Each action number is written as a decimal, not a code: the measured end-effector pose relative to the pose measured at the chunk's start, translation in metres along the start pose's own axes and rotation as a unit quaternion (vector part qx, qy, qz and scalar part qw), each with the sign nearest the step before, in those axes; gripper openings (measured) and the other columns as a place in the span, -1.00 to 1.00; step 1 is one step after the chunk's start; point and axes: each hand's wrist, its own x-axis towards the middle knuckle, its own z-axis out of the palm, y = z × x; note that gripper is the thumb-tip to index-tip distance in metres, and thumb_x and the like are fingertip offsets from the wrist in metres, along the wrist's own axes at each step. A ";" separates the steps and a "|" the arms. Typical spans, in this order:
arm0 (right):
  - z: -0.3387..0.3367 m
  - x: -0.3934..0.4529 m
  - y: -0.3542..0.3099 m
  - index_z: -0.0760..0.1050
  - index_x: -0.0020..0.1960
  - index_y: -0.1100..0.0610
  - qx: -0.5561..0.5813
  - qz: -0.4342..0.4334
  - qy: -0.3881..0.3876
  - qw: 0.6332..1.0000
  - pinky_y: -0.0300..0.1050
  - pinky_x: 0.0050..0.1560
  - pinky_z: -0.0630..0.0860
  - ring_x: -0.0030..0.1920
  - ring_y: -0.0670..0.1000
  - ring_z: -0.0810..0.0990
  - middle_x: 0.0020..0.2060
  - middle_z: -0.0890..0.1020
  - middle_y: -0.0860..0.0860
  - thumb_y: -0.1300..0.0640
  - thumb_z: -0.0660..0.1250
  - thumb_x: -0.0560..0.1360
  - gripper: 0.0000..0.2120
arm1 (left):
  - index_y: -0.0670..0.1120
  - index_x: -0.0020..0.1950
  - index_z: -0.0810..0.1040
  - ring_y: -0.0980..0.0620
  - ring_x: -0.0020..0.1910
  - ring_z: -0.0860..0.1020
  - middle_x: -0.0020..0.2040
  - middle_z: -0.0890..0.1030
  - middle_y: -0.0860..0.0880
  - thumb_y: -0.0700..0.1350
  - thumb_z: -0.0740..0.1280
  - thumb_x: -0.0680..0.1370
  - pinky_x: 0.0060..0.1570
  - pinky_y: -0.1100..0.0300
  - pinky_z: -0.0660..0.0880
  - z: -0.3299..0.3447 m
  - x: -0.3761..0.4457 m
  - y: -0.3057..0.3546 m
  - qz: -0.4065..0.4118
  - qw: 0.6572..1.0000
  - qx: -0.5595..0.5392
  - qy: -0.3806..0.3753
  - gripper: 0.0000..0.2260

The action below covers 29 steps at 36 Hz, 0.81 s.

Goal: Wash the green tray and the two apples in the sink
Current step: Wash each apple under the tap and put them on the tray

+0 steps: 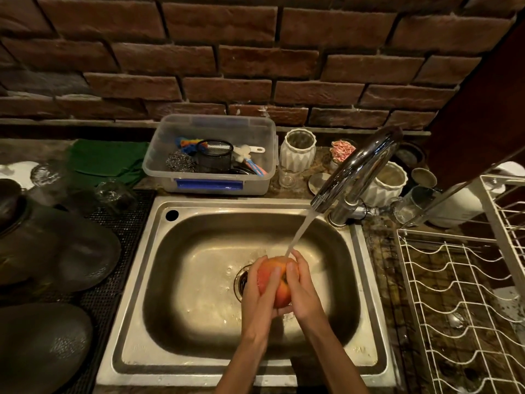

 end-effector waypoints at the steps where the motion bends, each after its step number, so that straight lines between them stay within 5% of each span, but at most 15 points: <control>1: 0.001 -0.001 -0.001 0.18 0.35 -0.40 0.010 0.001 -0.003 1.000 -0.41 -0.09 0.55 0.23 -0.04 0.50 0.34 0.39 -0.12 -0.15 0.05 0.65 -0.70 | 0.34 0.24 0.51 -0.05 0.15 0.59 0.25 0.49 0.13 0.30 0.46 0.36 -0.20 0.01 0.68 0.000 0.001 0.001 -0.004 1.000 -0.001 0.008 -0.54; 6: -0.003 -0.011 0.010 0.18 0.51 -0.26 0.012 -0.038 -0.012 0.999 -0.12 0.24 0.58 0.37 -0.02 0.47 0.45 0.34 -0.10 -0.18 0.17 0.56 -0.47 | 0.14 0.17 0.61 -0.13 0.15 0.62 0.19 0.61 -0.04 0.16 0.38 0.52 -0.16 -0.16 0.66 -0.002 0.011 0.012 -0.077 0.996 -0.027 -0.027 -0.74; 9: 0.000 -0.010 0.012 0.18 0.52 -0.23 -0.007 -0.049 0.027 0.998 0.11 0.25 0.59 0.35 0.04 0.50 0.44 0.36 -0.08 -0.21 0.13 0.58 -0.48 | 0.14 0.14 0.62 -0.11 0.12 0.65 0.16 0.63 -0.04 0.16 0.36 0.55 -0.17 -0.15 0.66 -0.001 0.011 0.015 -0.080 0.995 -0.018 -0.048 -0.78; 13: 0.011 -0.004 0.009 0.40 0.19 -0.46 0.021 -0.029 0.145 0.989 -0.28 -0.08 0.61 0.08 -0.13 0.64 0.20 0.58 -0.19 -0.19 0.07 0.65 -0.78 | 0.18 0.19 0.59 -0.07 0.12 0.63 0.14 0.62 0.06 0.33 0.41 0.36 -0.17 -0.14 0.67 0.010 0.004 0.013 -0.058 0.998 -0.004 -0.026 -0.55; 16: 0.014 0.001 0.006 0.48 0.15 -0.41 0.101 0.009 0.181 0.978 -0.42 -0.26 0.56 -0.01 -0.18 0.65 0.14 0.59 -0.21 -0.14 0.12 0.66 -0.78 | 0.32 0.18 0.54 -0.03 0.14 0.59 0.19 0.55 0.09 0.31 0.41 0.41 -0.13 -0.10 0.68 0.012 0.003 0.013 -0.022 0.998 0.051 -0.003 -0.64; 18: 0.014 0.003 0.005 0.55 0.16 -0.25 0.159 0.051 0.192 0.967 -0.24 -0.23 0.65 0.00 -0.06 0.66 0.14 0.61 -0.07 -0.16 0.15 0.64 -0.78 | 0.43 0.14 0.49 0.04 0.15 0.55 0.21 0.49 0.15 0.22 0.41 0.48 -0.07 -0.09 0.68 0.011 0.001 0.012 -0.001 0.997 0.080 -0.007 -0.73; 23: 0.004 0.002 0.007 0.56 0.24 0.05 0.249 0.154 0.147 0.945 0.26 0.08 0.64 0.06 0.23 0.68 0.13 0.64 0.17 -0.33 0.23 0.53 -0.48 | 0.38 0.17 0.46 -0.06 0.23 0.51 0.26 0.37 0.16 0.20 0.46 0.36 -0.14 -0.06 0.68 0.001 -0.005 0.003 0.006 0.996 0.081 -0.036 -0.60; 29: 0.003 -0.002 0.013 0.54 0.24 -0.04 0.202 0.126 0.092 0.967 0.12 0.10 0.66 0.11 0.13 0.67 0.17 0.63 0.12 -0.24 0.16 0.60 -0.62 | 0.31 0.26 0.43 -0.17 0.22 0.54 0.34 0.34 0.02 0.15 0.42 0.43 -0.18 -0.02 0.67 -0.007 -0.004 -0.003 -0.053 0.997 0.014 -0.047 -0.58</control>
